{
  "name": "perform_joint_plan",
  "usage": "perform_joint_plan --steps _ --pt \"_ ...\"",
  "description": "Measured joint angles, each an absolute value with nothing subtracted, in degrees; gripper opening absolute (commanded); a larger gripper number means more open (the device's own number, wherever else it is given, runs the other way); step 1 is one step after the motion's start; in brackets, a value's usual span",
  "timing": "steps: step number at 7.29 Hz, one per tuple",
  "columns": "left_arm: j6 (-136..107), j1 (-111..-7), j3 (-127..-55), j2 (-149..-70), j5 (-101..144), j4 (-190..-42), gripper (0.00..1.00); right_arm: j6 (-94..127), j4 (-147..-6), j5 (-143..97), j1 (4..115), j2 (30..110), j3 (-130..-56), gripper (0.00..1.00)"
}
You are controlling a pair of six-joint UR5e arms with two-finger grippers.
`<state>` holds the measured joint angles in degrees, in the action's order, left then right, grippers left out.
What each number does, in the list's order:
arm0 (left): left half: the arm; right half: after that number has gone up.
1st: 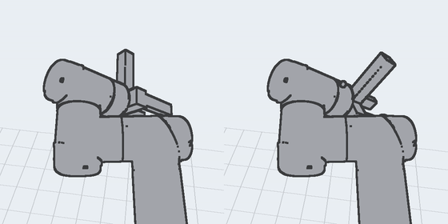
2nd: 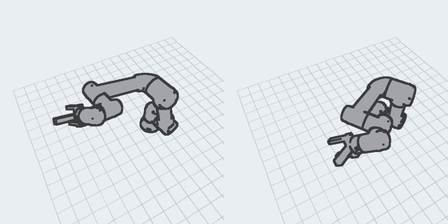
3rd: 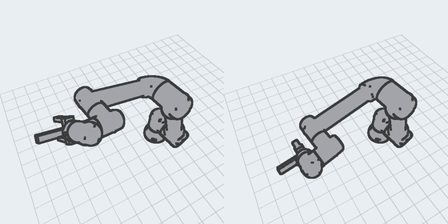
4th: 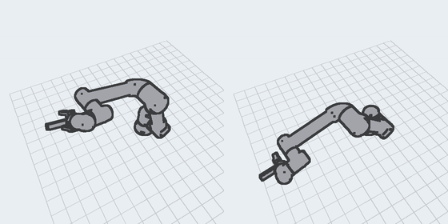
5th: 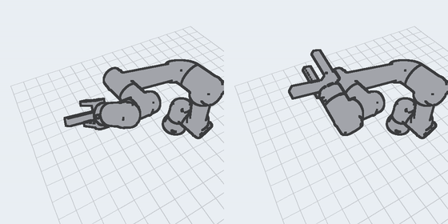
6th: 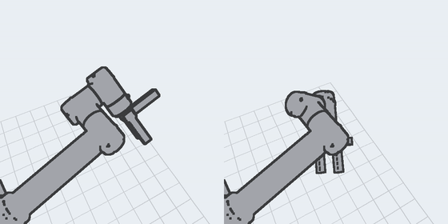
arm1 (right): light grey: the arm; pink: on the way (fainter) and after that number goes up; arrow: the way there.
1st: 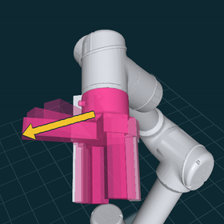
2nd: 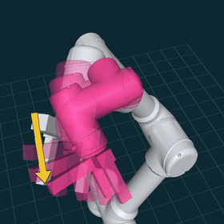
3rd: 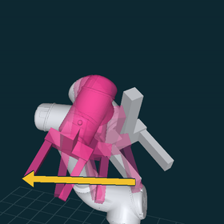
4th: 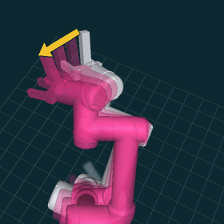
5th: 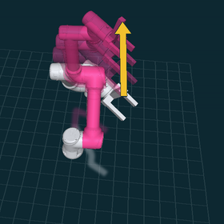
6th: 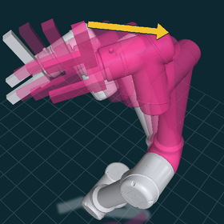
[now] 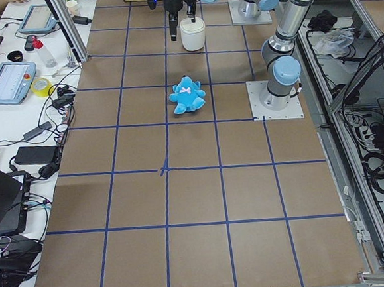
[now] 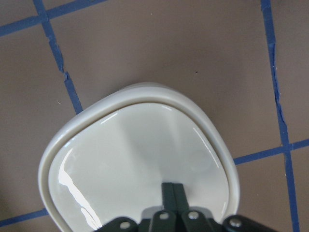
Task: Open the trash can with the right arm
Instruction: 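Press down on the trash can lid with the right gripper, then lift the right gripper away from the opened lid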
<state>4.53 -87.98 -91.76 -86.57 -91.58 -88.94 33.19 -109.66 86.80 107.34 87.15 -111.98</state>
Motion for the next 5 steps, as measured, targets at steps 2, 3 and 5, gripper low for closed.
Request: perform_joint_plan --steps 2,3,5 --pt "4.52 -87.95 -91.76 -86.57 -91.58 -88.95 1.00 33.46 -107.72 86.72 107.26 87.18 -109.85 0.00" --pt "4.53 -87.95 -91.76 -86.57 -91.58 -88.95 1.00 33.43 -105.37 86.64 107.22 87.19 -108.03 0.00" --pt "4.51 -87.97 -91.78 -86.57 -91.58 -88.95 1.00 32.88 -98.54 86.58 107.07 87.19 -102.95 0.00"
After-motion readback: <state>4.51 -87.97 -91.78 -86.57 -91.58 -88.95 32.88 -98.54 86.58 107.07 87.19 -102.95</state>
